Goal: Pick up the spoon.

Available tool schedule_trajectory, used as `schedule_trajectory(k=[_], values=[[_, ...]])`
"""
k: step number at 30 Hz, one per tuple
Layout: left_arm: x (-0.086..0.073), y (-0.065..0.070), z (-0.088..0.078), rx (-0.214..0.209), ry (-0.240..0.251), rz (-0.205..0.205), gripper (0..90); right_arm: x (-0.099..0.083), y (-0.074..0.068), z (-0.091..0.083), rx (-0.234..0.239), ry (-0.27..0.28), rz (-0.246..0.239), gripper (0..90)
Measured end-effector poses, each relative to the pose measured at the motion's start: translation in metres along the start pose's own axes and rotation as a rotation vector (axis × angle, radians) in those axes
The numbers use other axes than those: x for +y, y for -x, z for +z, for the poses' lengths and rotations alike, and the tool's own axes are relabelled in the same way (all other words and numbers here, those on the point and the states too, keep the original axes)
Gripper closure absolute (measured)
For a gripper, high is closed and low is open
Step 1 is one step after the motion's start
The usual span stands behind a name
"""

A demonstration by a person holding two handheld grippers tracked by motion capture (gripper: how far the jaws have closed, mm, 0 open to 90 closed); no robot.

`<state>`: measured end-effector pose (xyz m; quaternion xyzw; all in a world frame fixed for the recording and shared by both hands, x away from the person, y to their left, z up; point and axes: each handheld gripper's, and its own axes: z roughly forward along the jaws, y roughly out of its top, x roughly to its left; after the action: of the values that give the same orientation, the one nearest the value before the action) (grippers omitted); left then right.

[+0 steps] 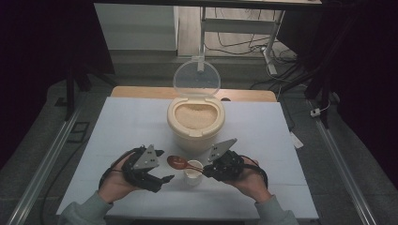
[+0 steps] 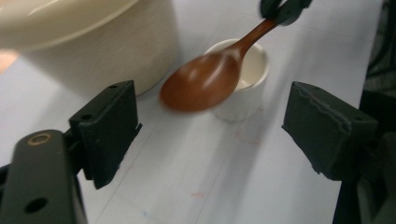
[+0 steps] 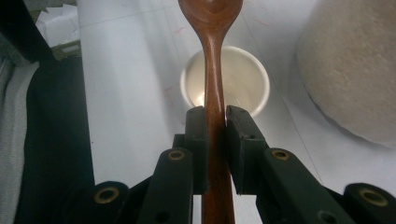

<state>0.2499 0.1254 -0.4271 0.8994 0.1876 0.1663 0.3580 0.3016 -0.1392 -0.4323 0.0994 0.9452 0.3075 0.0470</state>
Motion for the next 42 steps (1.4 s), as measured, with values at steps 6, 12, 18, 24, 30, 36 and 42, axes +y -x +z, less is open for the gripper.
schedule_trajectory(k=[6, 12, 18, 24, 30, 36, 42], values=[[0.018, 0.005, 0.012, -0.042, -0.033, 0.061, 23.9, 0.003, -0.004, 0.004, 0.006, -0.006, -0.024, 79.4], [0.024, 0.006, 0.023, -0.089, -0.078, 0.085, 27.3, 0.006, -0.008, 0.007, 0.011, -0.012, -0.050, 79.3], [0.024, 0.003, 0.035, -0.130, -0.126, 0.100, 33.4, 0.011, -0.014, 0.010, 0.017, -0.025, -0.094, 79.3], [0.022, 0.001, 0.042, -0.181, -0.151, 0.106, 42.0, 0.013, -0.019, 0.013, 0.023, -0.028, -0.132, 79.3], [0.020, 0.003, 0.049, -0.211, -0.175, 0.124, 52.1, 0.015, -0.024, 0.014, 0.025, -0.025, -0.177, 79.3], [0.018, 0.005, 0.052, -0.239, -0.188, 0.156, 66.4, 0.016, -0.030, 0.013, 0.009, -0.029, -0.235, 79.3], [0.017, 0.011, 0.057, -0.284, -0.207, 0.183, 75.2, 0.017, -0.036, 0.014, 0.004, -0.056, -0.304, 79.1]])
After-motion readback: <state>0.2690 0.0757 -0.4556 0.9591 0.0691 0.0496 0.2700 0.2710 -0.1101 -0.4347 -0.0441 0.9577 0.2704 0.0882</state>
